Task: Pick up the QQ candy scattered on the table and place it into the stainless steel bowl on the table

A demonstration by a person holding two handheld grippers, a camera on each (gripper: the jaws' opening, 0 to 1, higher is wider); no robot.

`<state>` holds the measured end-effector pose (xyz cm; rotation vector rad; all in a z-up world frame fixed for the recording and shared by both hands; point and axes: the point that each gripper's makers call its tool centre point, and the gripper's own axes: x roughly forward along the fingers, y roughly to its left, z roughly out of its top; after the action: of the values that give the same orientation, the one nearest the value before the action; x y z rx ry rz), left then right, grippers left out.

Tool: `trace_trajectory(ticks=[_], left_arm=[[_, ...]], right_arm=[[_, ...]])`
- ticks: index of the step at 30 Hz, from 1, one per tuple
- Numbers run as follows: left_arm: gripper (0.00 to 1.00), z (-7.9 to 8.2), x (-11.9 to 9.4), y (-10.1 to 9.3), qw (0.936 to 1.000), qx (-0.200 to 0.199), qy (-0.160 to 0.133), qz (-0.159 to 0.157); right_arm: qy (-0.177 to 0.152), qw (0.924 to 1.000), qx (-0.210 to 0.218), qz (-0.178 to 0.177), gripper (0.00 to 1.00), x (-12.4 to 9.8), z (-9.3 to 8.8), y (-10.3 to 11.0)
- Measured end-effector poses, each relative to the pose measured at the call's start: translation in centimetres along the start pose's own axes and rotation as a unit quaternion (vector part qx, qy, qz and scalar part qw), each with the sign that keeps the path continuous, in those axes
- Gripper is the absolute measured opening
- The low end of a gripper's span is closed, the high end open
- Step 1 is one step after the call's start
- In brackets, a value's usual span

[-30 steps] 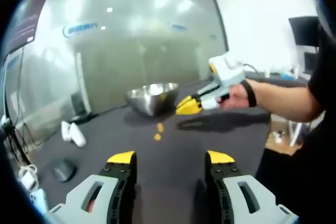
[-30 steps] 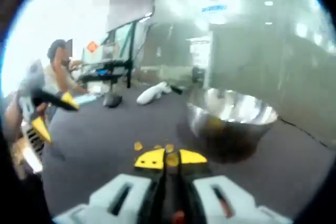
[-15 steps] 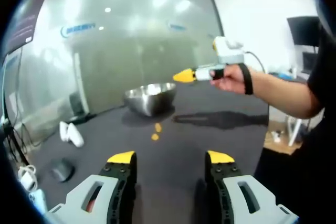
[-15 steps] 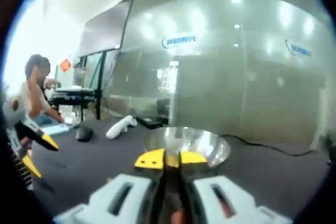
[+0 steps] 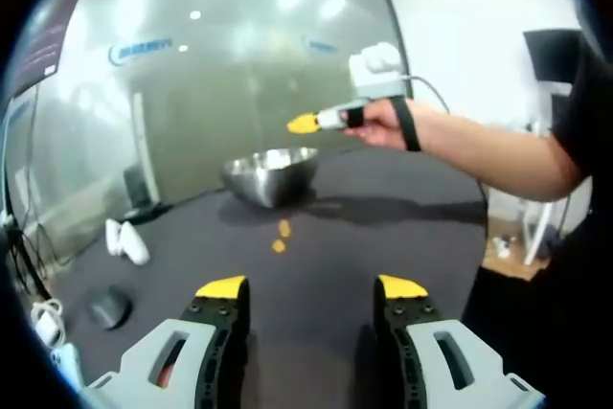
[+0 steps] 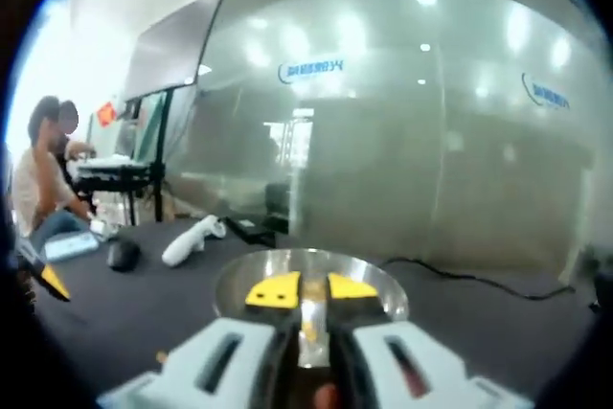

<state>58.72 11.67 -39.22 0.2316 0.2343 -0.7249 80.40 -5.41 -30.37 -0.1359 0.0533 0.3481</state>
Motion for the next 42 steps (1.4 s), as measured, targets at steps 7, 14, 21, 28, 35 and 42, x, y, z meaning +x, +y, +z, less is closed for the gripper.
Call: trace_trajectory(ticks=[7, 14, 21, 28, 35, 42], left_arm=[[0.53, 0.4, -0.3, 0.5, 0.9999, -0.003, -0.004, 0.009], [0.53, 0.0, -0.1, -0.2, 1.0, 0.005, 0.002, -0.001], [0.53, 0.2, 0.0, -0.3, 1.0, 0.005, 0.0, 0.0], [0.53, 0.1, -0.1, -0.3, 1.0, 0.005, 0.001, 0.002], [0.53, 0.4, -0.1, -0.5, 1.0, 0.005, -0.002, 0.001], [0.53, 0.5, 0.0, -0.5, 1.0, 0.009, -0.001, -0.001]], right_arm=[[0.009, 0.9999, -0.002, 0.01, 0.24, 0.6, -0.7, 0.1], [0.005, 0.9994, 0.018, 0.03, 0.2, -0.7, -0.2, 0.4], [-0.011, 0.9975, 0.007, 0.069, 0.19, -3.6, 0.4, 1.9], [-0.014, 0.9885, -0.012, 0.15, 0.19, -6.7, -1.0, 3.9], [0.005, 0.9802, -0.011, 0.197, 0.19, -9.9, -3.7, 5.3], [0.028, 0.9749, -0.016, 0.22, 0.19, -11.0, -6.0, 5.9]])
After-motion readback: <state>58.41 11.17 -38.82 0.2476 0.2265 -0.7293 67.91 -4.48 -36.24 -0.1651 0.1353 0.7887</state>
